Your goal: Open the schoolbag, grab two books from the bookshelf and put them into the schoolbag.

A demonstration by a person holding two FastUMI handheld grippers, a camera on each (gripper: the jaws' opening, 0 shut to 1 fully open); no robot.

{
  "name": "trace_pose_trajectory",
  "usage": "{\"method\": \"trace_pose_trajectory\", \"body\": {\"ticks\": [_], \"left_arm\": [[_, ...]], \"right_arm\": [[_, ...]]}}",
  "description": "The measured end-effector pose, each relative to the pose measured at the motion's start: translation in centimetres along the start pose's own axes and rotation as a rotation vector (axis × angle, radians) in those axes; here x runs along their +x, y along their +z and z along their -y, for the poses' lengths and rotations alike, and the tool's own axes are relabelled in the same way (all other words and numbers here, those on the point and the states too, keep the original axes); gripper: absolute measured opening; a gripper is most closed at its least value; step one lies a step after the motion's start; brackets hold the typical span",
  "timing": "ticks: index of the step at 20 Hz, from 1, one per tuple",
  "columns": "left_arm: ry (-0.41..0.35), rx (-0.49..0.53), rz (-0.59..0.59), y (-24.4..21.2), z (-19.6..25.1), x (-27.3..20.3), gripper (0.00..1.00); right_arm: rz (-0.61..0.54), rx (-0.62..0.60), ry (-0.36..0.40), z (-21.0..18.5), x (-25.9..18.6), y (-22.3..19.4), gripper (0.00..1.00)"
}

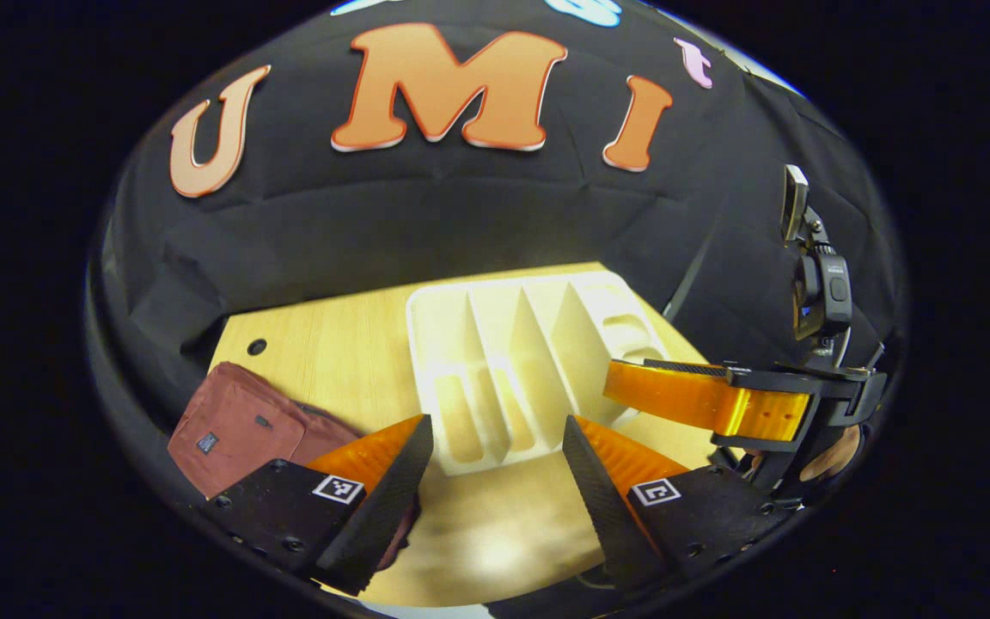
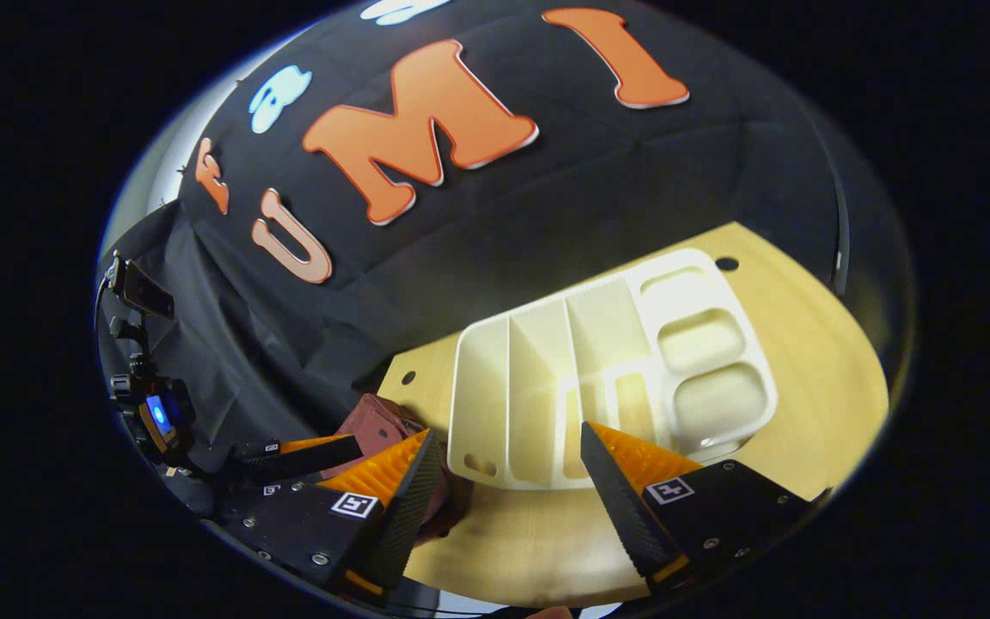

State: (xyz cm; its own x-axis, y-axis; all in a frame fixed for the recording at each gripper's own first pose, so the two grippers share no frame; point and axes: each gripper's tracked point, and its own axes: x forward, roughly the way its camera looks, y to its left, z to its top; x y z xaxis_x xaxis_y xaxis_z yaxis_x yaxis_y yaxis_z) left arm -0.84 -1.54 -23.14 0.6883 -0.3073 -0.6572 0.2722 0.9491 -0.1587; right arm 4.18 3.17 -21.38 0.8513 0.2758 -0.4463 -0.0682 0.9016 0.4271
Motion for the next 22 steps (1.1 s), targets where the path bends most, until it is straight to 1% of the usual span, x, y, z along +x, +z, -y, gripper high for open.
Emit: {"method": "trace_pose_trajectory", "body": {"ticks": [4,7,8,10,12,14,16,17,18,19,20,22], "left_arm": [[0.043,-0.046,0.173,3.8,4.5,-2.5,0.97],[0.061,-0.044,0.277,5.4,5.0,-3.7,0.97],[0.067,-0.042,0.31,6.4,5.3,-3.7,0.99],[0.075,-0.04,0.387,8.0,5.3,-4.1,0.97],[0.091,-0.028,0.466,9.1,4.9,-5.1,0.96],[0.134,-0.012,0.535,10.7,3.8,-5.9,0.96],[0.189,-0.012,0.586,11.7,2.7,-7.2,0.96],[0.187,0.002,0.628,12.5,2.6,-8.0,0.97],[0.206,0.016,0.682,12.9,2.8,-8.7,0.98],[0.218,0.029,0.708,13.3,2.7,-9.2,0.94],[0.237,0.036,0.732,13.7,2.4,-9.6,0.94],[0.26,0.041,0.783,14.4,1.8,-10.7,0.94]], "right_arm": [[0.113,-0.138,-0.009,1.9,-4.7,5.5,0.97],[0.193,-0.206,-0.003,1.9,-7.9,9.0,0.97],[0.23,-0.227,-0.002,1.7,-8.9,10.3,0.96],[0.295,-0.267,-0.005,1.2,-10.2,12.1,0.97],[0.347,-0.285,-0.008,0.3,-11.1,13.3,0.96],[0.39,-0.317,0.0,-0.9,-11.7,14.2,0.97],[0.425,-0.361,-0.008,-1.6,-12.4,15.1,0.96],[0.439,-0.374,-0.008,-2.2,-12.6,15.4,0.97],[0.456,-0.379,-0.008,-2.6,-12.8,15.7,0.96],[0.468,-0.384,-0.008,-3.0,-13.0,15.8,1.0],[0.483,-0.386,-0.011,-3.2,-13.2,16.1,0.96],[0.501,-0.398,-0.026,-3.4,-13.5,16.4,0.96]]}}
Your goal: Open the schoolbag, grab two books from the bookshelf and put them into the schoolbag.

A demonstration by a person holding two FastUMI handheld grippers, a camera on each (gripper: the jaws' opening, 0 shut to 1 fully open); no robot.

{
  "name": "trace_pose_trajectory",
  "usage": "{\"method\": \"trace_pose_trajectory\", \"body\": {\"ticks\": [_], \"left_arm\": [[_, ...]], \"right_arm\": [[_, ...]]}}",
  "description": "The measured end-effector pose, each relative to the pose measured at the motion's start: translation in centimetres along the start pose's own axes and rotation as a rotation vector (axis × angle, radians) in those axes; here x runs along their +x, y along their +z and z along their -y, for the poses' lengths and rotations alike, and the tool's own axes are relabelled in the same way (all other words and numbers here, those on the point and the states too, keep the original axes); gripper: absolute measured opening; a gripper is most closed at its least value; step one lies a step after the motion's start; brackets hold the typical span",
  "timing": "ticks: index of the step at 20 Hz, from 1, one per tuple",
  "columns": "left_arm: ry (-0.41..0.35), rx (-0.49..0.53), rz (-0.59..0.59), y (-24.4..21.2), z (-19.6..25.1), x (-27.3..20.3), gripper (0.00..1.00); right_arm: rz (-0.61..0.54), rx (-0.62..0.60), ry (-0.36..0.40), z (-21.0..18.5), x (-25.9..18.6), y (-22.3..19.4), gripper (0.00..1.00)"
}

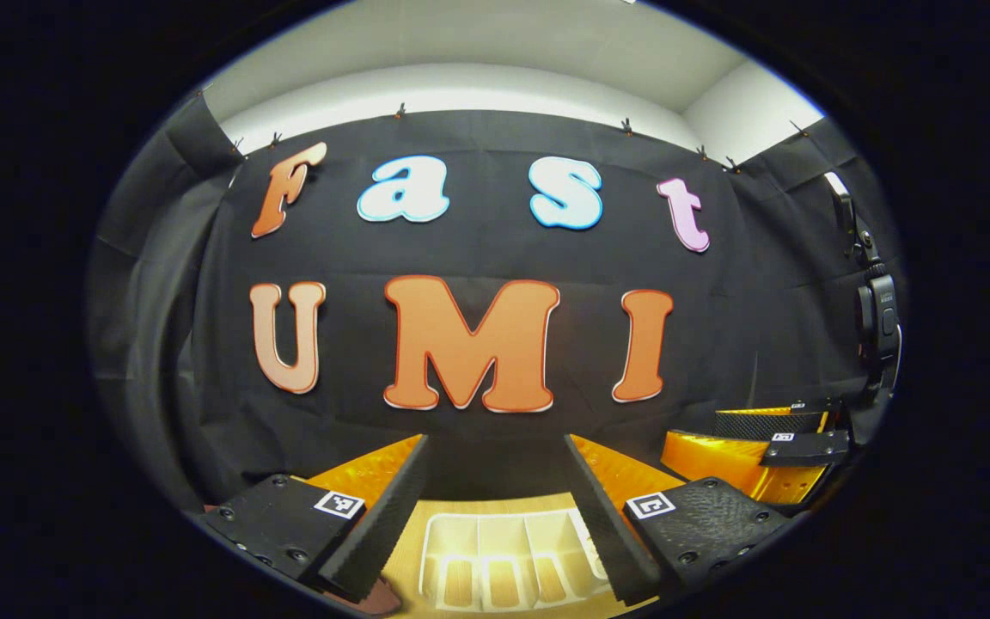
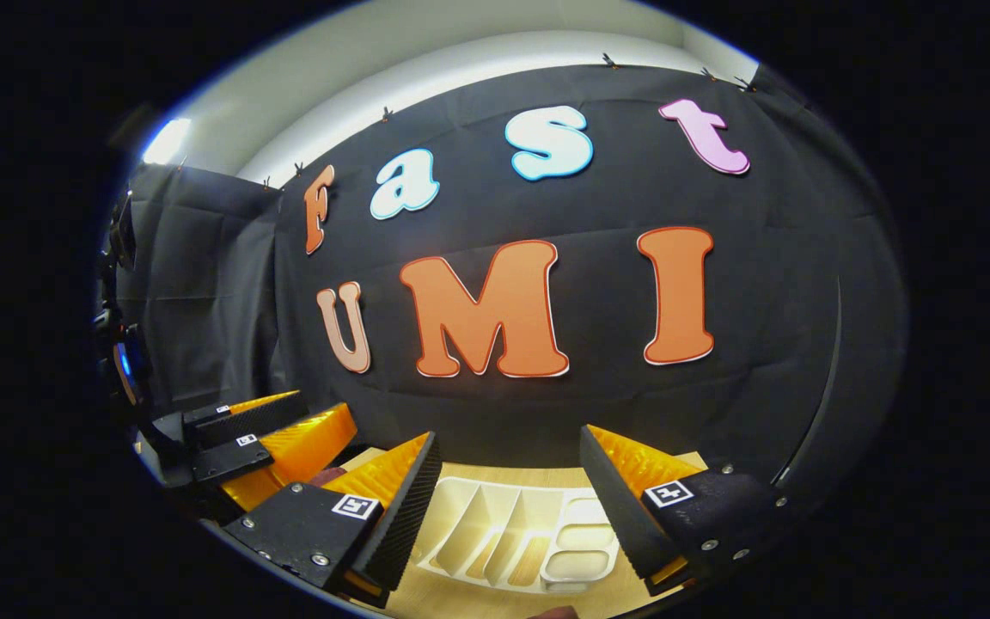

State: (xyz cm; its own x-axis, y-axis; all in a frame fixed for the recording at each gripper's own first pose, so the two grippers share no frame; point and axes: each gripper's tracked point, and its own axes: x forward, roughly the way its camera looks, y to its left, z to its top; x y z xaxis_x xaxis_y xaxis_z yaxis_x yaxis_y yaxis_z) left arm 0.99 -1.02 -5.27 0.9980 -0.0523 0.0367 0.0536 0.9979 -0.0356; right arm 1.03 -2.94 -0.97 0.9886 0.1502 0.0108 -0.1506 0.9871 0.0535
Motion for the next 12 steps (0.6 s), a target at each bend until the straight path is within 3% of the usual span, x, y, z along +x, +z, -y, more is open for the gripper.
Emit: {"method": "trace_pose_trajectory", "body": {"ticks": [4,12], "left_arm": [[0.099,0.001,0.038,0.6,-2.2,-0.5,0.94],[0.095,0.01,0.006,-2.3,-2.5,-1.9,0.95]], "right_arm": [[0.025,0.004,-0.049,0.1,-0.8,0.7,1.0],[0.038,-0.03,-0.06,-2.2,-1.5,-0.9,0.96]]}}
